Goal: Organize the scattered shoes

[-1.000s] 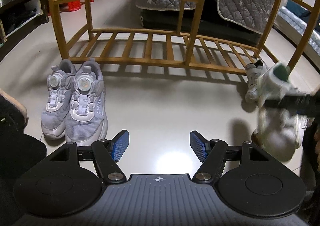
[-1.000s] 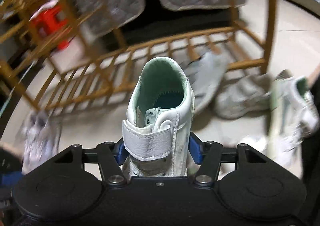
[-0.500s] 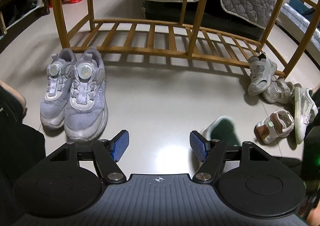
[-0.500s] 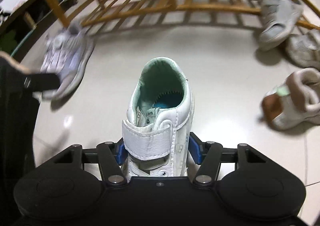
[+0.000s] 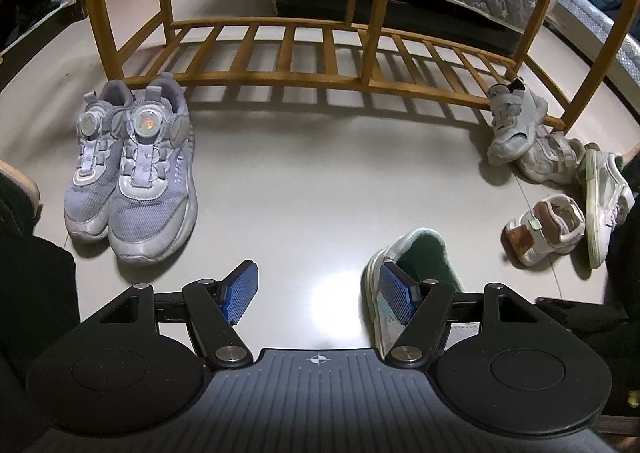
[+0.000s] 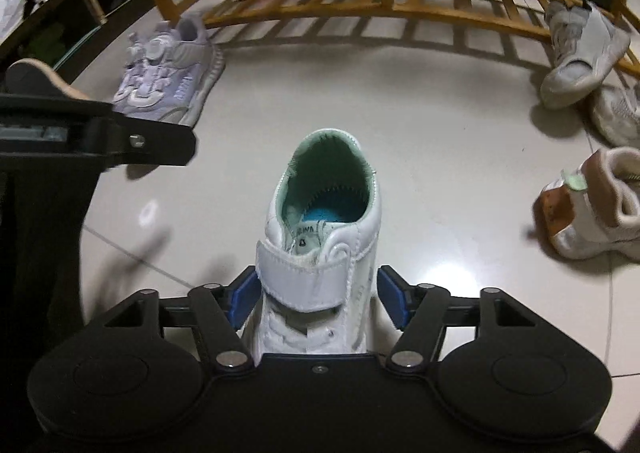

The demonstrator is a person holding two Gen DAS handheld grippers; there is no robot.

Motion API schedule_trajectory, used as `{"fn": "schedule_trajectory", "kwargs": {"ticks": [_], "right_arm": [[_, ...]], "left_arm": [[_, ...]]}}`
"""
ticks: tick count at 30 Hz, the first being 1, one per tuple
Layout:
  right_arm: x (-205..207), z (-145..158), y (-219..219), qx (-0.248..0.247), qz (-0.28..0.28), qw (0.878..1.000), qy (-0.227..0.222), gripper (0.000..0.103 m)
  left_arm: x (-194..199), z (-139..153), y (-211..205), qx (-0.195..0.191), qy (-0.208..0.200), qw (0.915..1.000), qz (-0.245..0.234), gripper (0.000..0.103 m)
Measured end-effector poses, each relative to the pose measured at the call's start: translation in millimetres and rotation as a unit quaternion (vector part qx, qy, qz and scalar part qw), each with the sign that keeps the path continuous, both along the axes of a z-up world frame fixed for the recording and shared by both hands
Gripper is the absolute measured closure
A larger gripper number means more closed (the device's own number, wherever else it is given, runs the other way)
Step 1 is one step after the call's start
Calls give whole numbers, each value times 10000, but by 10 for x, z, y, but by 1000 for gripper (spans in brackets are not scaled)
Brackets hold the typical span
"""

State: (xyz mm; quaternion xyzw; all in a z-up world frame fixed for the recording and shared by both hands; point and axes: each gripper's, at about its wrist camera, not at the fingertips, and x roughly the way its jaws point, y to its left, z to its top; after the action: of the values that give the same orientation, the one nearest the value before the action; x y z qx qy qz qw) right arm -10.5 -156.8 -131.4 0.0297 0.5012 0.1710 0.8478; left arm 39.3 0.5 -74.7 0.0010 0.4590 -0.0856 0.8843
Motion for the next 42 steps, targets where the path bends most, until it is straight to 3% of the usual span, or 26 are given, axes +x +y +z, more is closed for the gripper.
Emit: {"fn": "schedule_trajectory", "kwargs": {"ticks": [7,13,17,23,27,42], "right_arm": [[-152,139,-324,68,-233,9995,-222,24],[-162,113,-529,590,-434,9970,-243,22],[-186,197,-534,425,-280,9974,-509,22],[-126,74,-636,477,-488,9972,-316,22],[-140,107,-655,386,-480,9970,-467,22],[-105,18,-668,220,-502,9978,-380,22]], "left_arm": [[-23,-6,-95,-34,140,9999,85,35],[-11,-44,-193,79,245,9996,137,35],[17,-76,-274,98,299,9994,135,35],[69,-190,-401,164,451,9988,93,36],[133,-305,-439,163,586,9979,205,37],[246,-357,-485,300,692,9966,323,38]]}}
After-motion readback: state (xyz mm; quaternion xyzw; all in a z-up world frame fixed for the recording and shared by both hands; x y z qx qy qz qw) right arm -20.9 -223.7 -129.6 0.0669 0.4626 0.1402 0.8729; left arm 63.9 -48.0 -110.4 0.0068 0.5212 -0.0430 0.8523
